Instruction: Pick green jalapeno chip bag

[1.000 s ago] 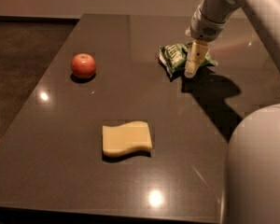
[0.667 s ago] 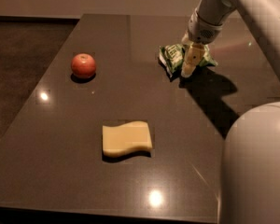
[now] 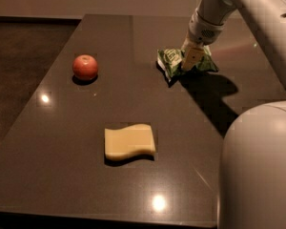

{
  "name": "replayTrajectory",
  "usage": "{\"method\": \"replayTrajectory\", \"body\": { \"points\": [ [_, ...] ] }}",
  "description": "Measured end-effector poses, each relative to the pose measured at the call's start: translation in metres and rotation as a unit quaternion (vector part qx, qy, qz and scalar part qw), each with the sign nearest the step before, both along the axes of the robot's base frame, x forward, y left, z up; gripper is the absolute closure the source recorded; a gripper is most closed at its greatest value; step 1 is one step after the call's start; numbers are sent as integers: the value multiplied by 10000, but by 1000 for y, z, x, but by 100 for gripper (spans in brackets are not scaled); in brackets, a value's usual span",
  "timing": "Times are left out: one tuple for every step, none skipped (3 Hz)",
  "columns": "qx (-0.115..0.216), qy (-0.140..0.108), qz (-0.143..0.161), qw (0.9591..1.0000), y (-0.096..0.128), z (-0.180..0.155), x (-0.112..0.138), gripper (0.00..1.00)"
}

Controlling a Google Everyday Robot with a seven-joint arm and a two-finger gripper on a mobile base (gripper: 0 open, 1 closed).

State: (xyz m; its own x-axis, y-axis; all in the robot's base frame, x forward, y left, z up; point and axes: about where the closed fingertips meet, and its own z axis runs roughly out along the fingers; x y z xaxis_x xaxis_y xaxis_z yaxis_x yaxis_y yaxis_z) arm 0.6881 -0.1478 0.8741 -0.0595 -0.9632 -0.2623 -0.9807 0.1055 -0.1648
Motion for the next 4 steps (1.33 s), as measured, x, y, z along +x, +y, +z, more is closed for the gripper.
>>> {"method": "replayTrajectory", "body": {
  "points": [
    [103,-84,203,9997,17,23,-4,89],
    [266,-203,425,9985,38,53,-11,100],
    [464,-391,639,9961,60,85,-19,100],
    [636,-571,801,9931,76,111,-28,100]
  ]
}}
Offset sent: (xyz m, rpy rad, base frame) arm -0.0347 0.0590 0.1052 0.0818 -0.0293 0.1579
